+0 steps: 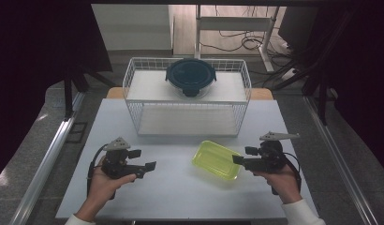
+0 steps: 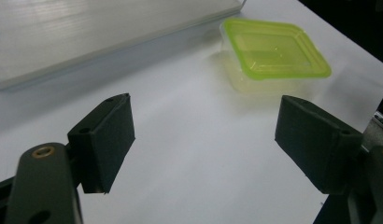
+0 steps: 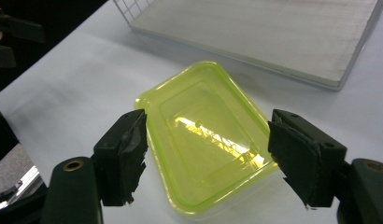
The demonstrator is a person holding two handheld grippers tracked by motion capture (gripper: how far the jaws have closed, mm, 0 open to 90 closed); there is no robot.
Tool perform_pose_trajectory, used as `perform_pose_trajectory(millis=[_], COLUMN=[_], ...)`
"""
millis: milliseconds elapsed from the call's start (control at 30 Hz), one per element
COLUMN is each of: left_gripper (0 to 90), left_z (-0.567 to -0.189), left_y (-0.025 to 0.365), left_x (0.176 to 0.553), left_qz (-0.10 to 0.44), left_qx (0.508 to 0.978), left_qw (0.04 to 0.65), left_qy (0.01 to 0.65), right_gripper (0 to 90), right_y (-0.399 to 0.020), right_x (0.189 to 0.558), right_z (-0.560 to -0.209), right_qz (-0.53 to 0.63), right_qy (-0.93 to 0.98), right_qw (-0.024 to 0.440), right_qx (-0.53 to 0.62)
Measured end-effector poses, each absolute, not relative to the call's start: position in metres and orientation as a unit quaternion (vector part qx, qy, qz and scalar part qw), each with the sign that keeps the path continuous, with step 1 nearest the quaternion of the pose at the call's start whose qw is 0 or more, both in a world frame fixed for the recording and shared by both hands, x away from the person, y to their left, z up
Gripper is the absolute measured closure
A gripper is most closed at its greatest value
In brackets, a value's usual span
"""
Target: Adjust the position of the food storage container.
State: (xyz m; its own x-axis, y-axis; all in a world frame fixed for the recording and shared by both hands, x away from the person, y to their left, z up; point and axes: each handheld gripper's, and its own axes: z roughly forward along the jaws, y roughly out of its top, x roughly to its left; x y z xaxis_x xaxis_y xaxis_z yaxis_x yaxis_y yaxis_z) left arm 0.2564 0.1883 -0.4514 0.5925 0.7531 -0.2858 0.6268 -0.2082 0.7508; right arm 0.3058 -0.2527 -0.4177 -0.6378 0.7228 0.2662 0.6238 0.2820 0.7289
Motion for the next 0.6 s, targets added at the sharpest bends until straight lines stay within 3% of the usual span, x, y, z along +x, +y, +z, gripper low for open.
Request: perform_pose_trajectory(millis=[233, 433, 600], left_gripper=[19.5, 19.6, 19.7], left_z=[-0.462, -0.461, -0.462], left_y=[0.185, 0.183, 0.18], left_x=[0.256, 0.254, 0.254], left_qz=[0.075, 0.072, 0.07], left_qx=[0.789, 0.791, 0.792], left_qw=[0.414, 0.415, 0.416], left_qy=[0.447, 0.443, 0.441], right_gripper=[40.6, 58.8, 65.1], right_y=[-0.243, -0.232, -0.217], right_x=[0.319, 0.334, 0.351], right_z=[-0.422, -0.425, -0.426], right_qz=[0.396, 0.363, 0.338], right_qy=[0.813, 0.828, 0.845], right_qw=[0.085, 0.098, 0.095], right_qx=[0.419, 0.416, 0.403])
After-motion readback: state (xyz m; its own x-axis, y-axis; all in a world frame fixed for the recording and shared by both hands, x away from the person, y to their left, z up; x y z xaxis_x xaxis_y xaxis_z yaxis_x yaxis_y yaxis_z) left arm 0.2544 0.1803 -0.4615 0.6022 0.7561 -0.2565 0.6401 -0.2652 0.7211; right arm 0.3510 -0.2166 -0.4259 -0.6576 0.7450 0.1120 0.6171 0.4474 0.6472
